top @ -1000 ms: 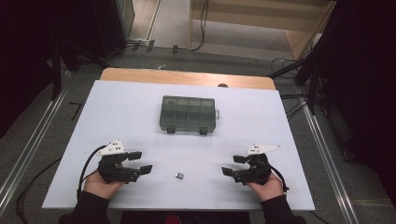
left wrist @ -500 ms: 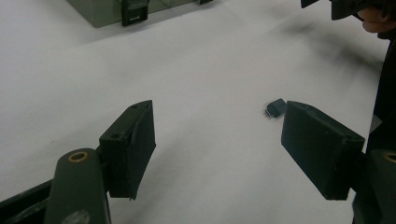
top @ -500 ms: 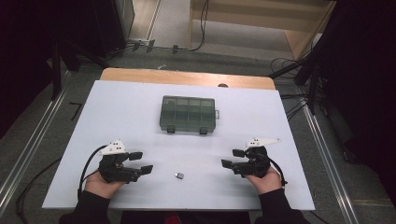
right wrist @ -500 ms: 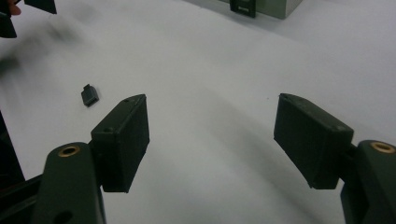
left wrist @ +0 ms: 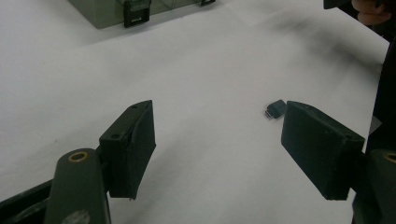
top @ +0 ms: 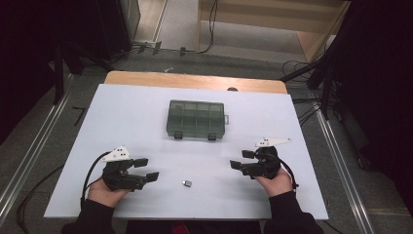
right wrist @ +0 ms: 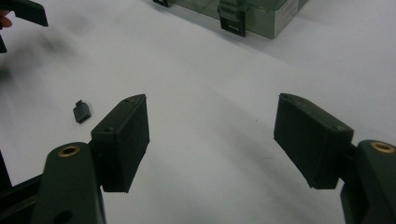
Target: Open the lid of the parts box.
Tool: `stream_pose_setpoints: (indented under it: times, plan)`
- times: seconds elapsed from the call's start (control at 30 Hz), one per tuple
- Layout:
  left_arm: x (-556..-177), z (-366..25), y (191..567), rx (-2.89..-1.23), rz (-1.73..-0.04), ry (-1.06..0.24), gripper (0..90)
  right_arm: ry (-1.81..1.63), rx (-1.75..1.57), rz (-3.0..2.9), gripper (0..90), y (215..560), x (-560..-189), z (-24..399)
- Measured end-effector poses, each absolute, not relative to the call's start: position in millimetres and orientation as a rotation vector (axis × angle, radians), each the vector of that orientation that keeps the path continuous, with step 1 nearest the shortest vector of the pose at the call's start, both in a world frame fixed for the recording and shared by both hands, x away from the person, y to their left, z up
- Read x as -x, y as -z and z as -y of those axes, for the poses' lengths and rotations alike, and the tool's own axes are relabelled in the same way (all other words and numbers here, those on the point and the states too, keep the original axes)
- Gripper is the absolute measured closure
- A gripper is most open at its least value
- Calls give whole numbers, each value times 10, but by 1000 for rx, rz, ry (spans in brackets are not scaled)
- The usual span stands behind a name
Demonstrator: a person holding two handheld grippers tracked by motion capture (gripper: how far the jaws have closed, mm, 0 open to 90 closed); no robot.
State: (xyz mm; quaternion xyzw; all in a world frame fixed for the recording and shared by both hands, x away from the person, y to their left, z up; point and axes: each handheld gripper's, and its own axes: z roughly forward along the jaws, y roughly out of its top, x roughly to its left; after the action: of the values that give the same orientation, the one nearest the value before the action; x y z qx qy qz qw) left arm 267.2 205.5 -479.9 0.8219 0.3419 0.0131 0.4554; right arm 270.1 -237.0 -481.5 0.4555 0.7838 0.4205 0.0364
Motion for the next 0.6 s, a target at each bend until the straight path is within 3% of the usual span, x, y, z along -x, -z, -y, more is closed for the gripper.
stream_pose_setpoints:
  times: [0.6]
  plan:
    - [-2672,-2049,4802,-2030,-843,-30,266,-1277,-1374,-2409,255,4729,-2847,2316]
